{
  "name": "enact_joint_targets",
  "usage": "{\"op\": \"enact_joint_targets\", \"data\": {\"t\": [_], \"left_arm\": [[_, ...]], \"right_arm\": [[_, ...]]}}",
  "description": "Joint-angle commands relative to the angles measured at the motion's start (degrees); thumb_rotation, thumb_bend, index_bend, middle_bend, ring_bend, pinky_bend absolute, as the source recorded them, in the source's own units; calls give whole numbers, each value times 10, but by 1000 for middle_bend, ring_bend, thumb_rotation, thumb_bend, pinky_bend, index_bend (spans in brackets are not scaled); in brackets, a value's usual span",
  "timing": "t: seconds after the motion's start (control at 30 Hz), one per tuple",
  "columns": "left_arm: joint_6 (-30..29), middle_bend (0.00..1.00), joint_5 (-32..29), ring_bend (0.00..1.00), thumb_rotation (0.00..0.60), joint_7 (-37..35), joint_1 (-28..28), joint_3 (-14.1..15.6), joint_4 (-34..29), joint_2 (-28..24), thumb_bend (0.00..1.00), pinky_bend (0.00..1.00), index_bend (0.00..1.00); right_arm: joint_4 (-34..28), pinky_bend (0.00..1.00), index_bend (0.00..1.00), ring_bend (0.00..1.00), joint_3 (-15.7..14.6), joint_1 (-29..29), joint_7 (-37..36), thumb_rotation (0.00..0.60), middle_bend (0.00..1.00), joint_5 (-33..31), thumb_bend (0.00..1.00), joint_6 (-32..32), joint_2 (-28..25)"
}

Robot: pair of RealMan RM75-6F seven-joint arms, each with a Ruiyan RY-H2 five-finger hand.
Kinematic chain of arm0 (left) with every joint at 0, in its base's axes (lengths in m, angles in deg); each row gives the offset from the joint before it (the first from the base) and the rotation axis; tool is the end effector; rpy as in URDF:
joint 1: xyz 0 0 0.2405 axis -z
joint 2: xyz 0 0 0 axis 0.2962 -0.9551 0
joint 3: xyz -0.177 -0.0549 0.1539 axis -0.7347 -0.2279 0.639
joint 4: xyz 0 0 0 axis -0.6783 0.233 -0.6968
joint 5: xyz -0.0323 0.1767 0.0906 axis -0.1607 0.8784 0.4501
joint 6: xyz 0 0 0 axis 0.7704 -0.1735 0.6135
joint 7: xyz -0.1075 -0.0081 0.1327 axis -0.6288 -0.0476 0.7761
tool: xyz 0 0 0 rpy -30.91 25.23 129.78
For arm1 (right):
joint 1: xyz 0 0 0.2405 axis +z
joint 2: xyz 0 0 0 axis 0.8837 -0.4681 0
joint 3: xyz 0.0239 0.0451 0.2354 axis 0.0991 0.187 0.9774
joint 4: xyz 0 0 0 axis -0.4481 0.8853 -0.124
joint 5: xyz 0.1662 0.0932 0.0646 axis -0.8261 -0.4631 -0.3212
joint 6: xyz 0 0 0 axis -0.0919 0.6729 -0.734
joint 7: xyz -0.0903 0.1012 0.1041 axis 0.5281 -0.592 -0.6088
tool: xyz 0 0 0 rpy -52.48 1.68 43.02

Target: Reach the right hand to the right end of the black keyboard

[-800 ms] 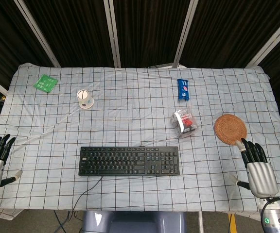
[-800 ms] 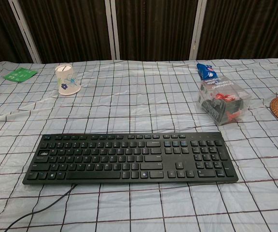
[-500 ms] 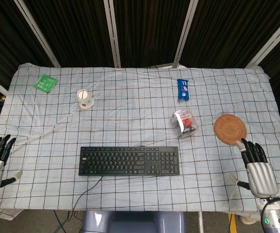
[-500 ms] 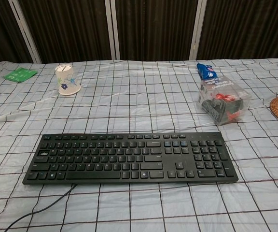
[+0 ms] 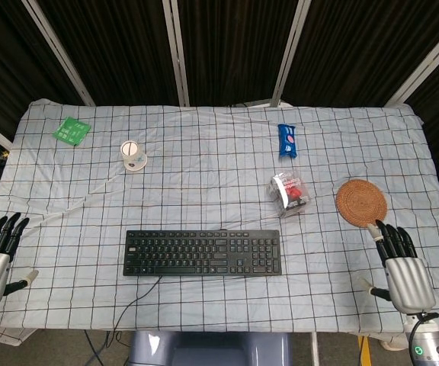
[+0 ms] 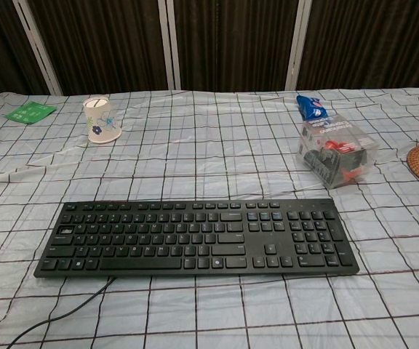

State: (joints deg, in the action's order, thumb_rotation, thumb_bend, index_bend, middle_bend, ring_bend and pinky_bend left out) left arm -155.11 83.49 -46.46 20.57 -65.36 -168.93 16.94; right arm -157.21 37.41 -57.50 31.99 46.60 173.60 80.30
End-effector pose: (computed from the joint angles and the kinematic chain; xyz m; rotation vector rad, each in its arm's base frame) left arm -0.2834 0.1892 0.1447 -1.4721 -0.7512 -0.8514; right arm -0.2657 -0.1980 0.1285 1.4561 -0.8871 0.9348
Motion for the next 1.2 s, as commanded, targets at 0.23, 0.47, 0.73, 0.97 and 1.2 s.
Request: {"op": "enact_joint_targets", "data": {"t": [0.23,0.47,0.73,0.97,1.2], "left_arm": [[-2,0,-4,0,600,-6,-3,0,-1,-3,71,0,0],[-5,0,-10,0,600,-13,-5,-3,-1,-5,72,0,0],[-4,0,-12,0,600,-15,-4,-6,-2,-4,72,0,0],[-1,0,-14,0,600,-16,-2,-8,-2,-3,73,0,0],[2,0,-14,0,600,-21,0,-8,-1,-4,70,0,0]], "right_arm": [[-8,0,0,0,-3,4,8,600,0,4,82,-10,-2],[-41,351,12,304,-3,16,17,600,336,12,83,-25,-5],[-130,720,117,824,7,54,76,600,861,-36,307,-101,-3],[-199,809,166,921,11,90,185,600,942,-141,449,-177,8],[-222,812,166,925,8,125,307,600,946,-243,476,-196,58]]}}
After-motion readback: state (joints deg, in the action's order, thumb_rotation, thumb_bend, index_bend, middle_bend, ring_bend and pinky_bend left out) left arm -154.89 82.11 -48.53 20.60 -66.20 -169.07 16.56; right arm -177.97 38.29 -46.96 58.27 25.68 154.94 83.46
